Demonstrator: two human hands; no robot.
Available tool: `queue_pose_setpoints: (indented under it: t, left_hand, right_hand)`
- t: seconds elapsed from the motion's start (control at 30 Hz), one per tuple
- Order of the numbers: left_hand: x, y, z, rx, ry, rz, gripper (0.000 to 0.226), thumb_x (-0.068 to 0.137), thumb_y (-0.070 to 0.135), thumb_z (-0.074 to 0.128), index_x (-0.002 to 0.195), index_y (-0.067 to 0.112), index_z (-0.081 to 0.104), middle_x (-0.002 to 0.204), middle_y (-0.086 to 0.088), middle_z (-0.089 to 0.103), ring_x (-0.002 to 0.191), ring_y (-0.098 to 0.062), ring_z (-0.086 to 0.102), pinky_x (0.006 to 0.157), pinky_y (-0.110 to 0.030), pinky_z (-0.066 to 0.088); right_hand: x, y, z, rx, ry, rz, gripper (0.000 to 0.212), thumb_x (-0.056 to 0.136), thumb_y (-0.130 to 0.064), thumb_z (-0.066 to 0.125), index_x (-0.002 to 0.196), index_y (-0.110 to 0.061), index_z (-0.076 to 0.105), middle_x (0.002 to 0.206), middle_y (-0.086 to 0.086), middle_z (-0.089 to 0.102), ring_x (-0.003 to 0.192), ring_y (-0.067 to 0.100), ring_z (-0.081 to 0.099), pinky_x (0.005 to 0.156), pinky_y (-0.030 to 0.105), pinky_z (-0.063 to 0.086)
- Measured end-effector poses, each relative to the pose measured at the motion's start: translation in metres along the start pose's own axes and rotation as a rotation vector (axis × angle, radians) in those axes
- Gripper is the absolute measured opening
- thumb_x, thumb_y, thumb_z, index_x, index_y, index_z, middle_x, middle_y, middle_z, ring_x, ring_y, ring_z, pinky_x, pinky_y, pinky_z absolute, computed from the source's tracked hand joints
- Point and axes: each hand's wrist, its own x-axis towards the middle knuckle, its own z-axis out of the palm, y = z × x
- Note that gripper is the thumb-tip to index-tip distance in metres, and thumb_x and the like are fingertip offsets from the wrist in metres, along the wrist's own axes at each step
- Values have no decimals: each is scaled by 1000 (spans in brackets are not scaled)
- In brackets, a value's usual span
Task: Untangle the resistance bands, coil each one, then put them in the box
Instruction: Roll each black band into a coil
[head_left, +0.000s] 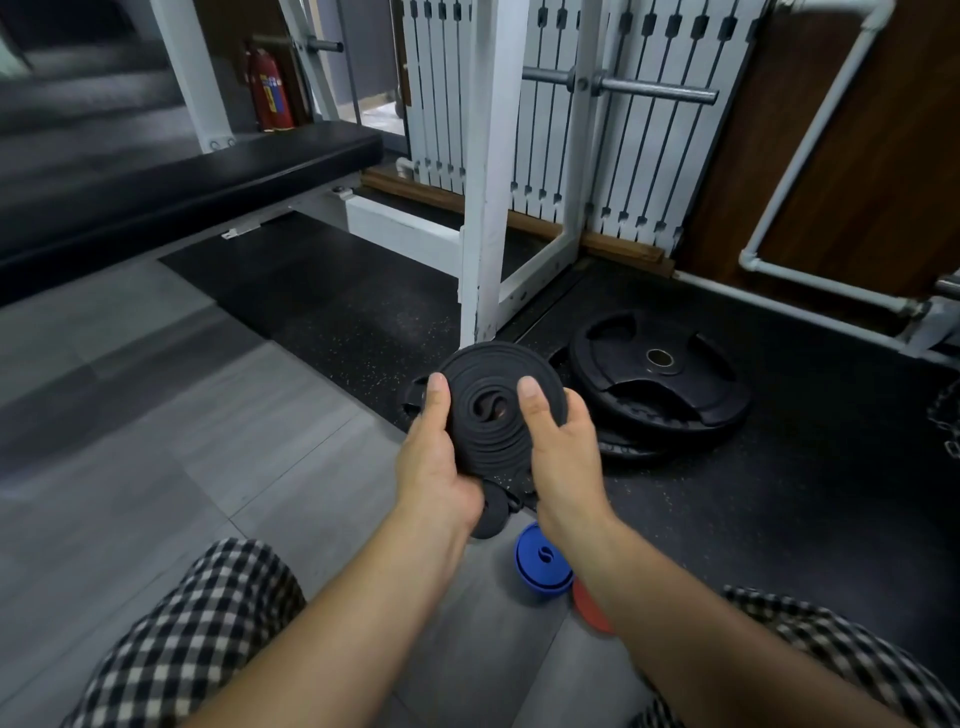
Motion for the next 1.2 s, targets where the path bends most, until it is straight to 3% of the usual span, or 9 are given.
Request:
queue_pose_setpoints:
  t: [0.13,0.3,0.47,0.57,0.7,0.83,1.03,1.1,1.2]
  left_hand:
    - [-5,1,-5,181,-172,-82,54,92,52,39,122,12,58,110,-9,69,95,-19,67,71,-34,54]
    - [-17,-9,-19,472,-279,-137,42,78,13,65,119,16,54,91,-2,71,73,-15,69,65,-31,56]
    - [-23,-11,-28,333,-285,-172,30,84,-4,55,110,11,55,76,-11,73,64,-26,70,57,-38,59]
    - [-27,-7,-33,267,-275,-202,30,85,-5,52,111,9,52,75,-17,71,64,-32,70,51,-38,58]
    - [-22,-5,-47,231,-177,-126,45,83,-8,52,125,6,46,90,-21,67,62,-31,69,49,-39,57]
    - [-3,0,-77,255,-39,-8,61,79,-9,55,135,6,37,128,-25,53,77,-32,67,51,-40,57]
    - [26,-39,-116,185,157,-64,35,87,-13,47,120,1,48,98,-20,61,78,-30,62,46,-36,56]
    - [41,-61,-132,104,277,-81,34,88,-13,47,116,5,44,98,-21,58,70,-31,63,41,-36,54]
    - [70,-91,-162,56,432,-89,45,87,-12,49,122,14,36,113,-25,55,75,-32,61,43,-39,55]
  right_hand:
    - [11,-7,-10,-69,48,-14,25,92,-32,54,99,-8,57,104,14,67,96,23,64,84,36,53]
    - [16,-6,-16,-86,87,39,37,94,-45,42,100,-12,58,104,7,67,101,22,63,91,39,50]
    - [5,0,-12,9,80,116,25,98,-33,36,96,-18,56,99,2,62,93,15,59,85,30,48]
    - [1,2,-8,-27,93,139,29,92,-26,39,101,-8,59,98,9,61,92,21,56,83,36,45]
    - [-1,8,2,-78,-9,226,40,81,-37,44,107,-8,53,105,14,60,97,24,54,80,35,44]
    - [-9,34,2,-458,-166,177,36,96,-31,41,130,-20,44,128,6,43,119,21,45,99,28,35]
    - [-3,89,15,-812,-247,519,48,90,-30,53,133,-11,42,136,13,30,116,29,46,99,33,42]
    - [1,118,13,-787,-217,571,45,90,-27,56,126,-1,46,129,14,41,110,29,51,90,31,44]
    - [6,166,4,-731,-171,603,11,88,-15,57,92,-5,57,82,5,59,84,20,54,61,21,42]
